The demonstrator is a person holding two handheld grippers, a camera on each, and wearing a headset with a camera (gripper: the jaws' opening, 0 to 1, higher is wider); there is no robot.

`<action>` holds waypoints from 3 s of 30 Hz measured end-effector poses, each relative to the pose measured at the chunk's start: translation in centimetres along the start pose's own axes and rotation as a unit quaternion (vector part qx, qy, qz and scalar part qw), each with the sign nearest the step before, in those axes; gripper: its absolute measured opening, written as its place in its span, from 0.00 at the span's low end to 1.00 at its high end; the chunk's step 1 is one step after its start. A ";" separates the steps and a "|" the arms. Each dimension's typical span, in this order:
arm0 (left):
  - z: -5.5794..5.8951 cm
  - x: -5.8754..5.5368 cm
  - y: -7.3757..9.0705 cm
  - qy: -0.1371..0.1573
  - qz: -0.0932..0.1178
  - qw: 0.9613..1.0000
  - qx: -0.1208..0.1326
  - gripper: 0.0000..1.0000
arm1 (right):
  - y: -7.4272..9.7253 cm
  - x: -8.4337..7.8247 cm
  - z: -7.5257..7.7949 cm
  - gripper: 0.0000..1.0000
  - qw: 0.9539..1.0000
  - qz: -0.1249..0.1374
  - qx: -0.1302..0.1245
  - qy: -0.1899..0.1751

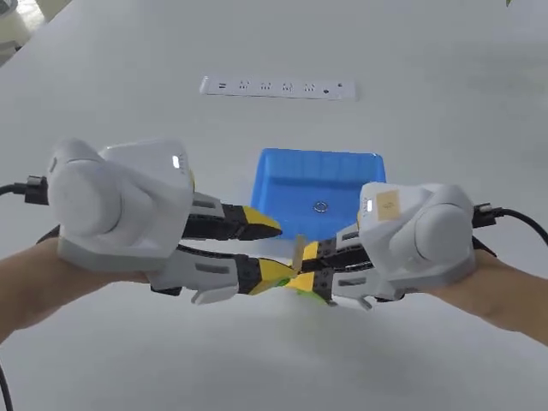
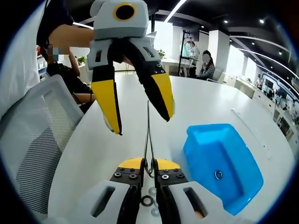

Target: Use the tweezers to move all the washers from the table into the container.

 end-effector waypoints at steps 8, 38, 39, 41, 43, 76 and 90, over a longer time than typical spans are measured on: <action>0.3 -0.1 1.4 0.037 -0.003 0.999 0.009 0.42 | 1.3 1.0 -0.4 0.09 1.000 0.015 -0.002 -0.014; 1.7 -2.7 4.6 0.059 -0.056 0.986 0.143 0.99 | 7.5 6.7 6.0 0.09 0.992 0.075 -0.101 -0.023; 1.7 -2.8 4.6 0.060 -0.056 0.986 0.145 0.99 | 7.4 6.7 6.4 0.09 0.991 0.082 -0.104 -0.033; 1.8 -2.9 4.8 0.070 -0.050 0.985 0.150 0.99 | 6.8 6.5 7.5 0.09 0.989 0.082 -0.111 -0.044; 1.8 -3.2 5.0 0.077 -0.046 0.984 0.152 0.99 | 6.2 6.1 8.5 0.09 0.989 0.076 -0.118 -0.052; 2.4 -4.3 5.5 0.086 -0.087 0.981 0.151 0.99 | 0.8 1.1 10.8 0.11 0.987 -0.003 -0.128 -0.100; 2.1 -3.7 5.7 0.089 -0.072 0.982 0.152 0.99 | 1.2 1.7 10.6 0.11 0.988 0.000 -0.124 -0.093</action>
Point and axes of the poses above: the centre of the closed fingertips' face, and the gripper's own axes: y roughly backward along the fingers, z roughly to its right, x roughly out of its top, the point moved 9 cm from there along y, roughly backward along the fingers, and after that the axes turned 13 degrees about -y, right-handed, at the moved point
